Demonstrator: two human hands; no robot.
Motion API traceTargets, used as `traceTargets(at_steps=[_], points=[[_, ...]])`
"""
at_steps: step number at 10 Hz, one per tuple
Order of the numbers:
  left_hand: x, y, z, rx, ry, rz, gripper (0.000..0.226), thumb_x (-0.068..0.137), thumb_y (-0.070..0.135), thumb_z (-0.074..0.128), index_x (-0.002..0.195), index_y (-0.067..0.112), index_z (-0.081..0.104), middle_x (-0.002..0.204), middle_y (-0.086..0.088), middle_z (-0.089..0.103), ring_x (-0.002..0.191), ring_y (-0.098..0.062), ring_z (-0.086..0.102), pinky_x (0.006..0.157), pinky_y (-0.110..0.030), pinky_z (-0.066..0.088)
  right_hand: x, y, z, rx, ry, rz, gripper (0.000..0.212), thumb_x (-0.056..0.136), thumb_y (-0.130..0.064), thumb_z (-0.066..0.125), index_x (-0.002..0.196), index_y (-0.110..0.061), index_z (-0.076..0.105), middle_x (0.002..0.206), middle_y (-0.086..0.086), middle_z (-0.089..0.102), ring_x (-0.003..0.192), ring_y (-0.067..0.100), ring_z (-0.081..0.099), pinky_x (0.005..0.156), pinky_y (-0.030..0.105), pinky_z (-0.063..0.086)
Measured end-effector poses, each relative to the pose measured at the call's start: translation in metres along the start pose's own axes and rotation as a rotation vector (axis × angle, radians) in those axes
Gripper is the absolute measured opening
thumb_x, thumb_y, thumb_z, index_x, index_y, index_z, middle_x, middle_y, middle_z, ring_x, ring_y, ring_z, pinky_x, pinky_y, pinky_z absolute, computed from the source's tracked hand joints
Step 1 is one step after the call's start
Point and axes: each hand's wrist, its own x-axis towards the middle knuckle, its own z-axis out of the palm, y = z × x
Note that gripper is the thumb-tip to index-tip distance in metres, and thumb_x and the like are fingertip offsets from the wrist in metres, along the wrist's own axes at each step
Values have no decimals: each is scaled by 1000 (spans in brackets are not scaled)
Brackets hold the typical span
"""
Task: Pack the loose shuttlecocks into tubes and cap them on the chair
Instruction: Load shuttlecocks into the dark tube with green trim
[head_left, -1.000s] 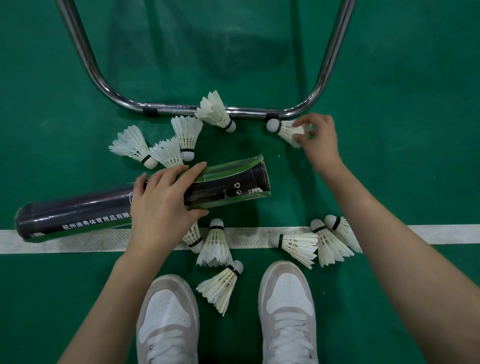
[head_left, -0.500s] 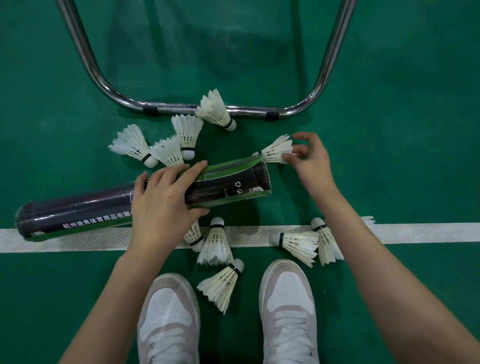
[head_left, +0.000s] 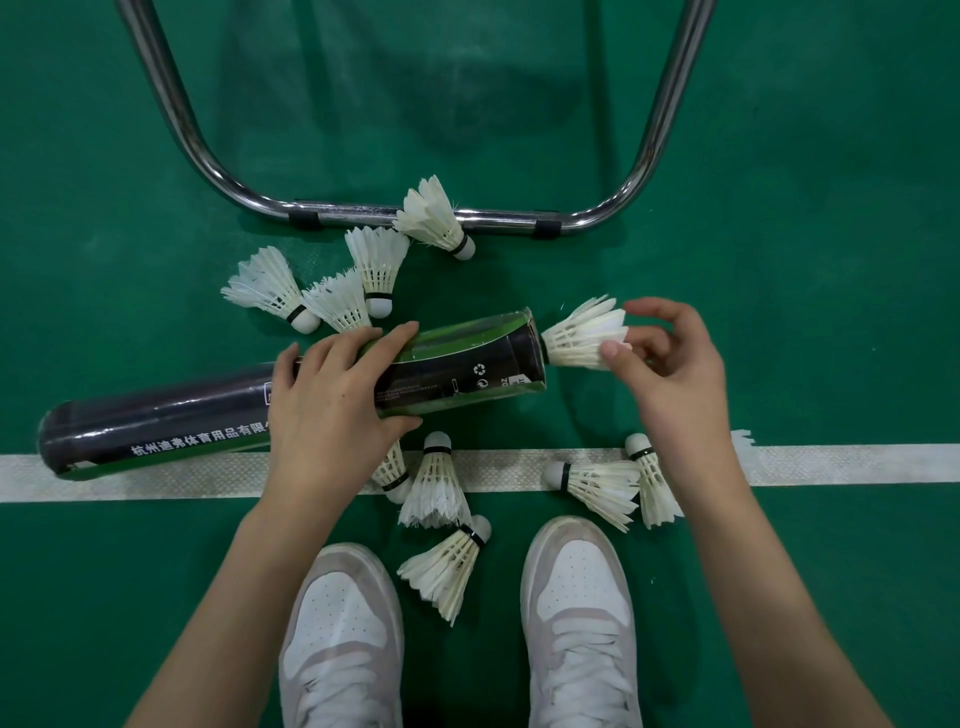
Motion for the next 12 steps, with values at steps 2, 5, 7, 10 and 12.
traceTargets(at_steps=[2,5,7,10,12], points=[[-2,3,0,1,6,10,87,58,32,86,135,29,47,125,-6,58,114,-33,53,102,-57,31,-15,0,14,57,-101,49,27,84,1,62,99,-21,56,74,-1,61,68,3,54,73,15,45],[-6,8,0,8,2,22,87,57,35,86,135,29,47,124,-6,59,114,-33,54,101,-59,32,-29,4,33,120,-178,121,27,81,-7,67,100,-21,55,87,-3,69,82,8,62,78,20,48],[-9,11,1,-2,13,38,85,55,40,83,133,28,50,123,-8,60,113,-33,55,99,-60,34,-29,6,44,-115,-83,106,44,68,-12,79,91,-31,47,88,-6,60,77,5,54,71,11,43],[-11,10,1,-5,26,55,85,55,41,83,133,28,50,122,-7,60,112,-32,56,98,-60,35,-20,-2,36,71,-320,244,25,78,3,67,92,-18,64,85,-6,72,79,4,67,70,12,48],[-11,9,1,-2,32,59,84,56,43,82,133,28,50,122,-6,60,112,-32,55,97,-58,37,-19,-1,34,98,-364,242,23,80,0,65,94,-19,66,83,-9,73,79,1,66,69,10,47]])
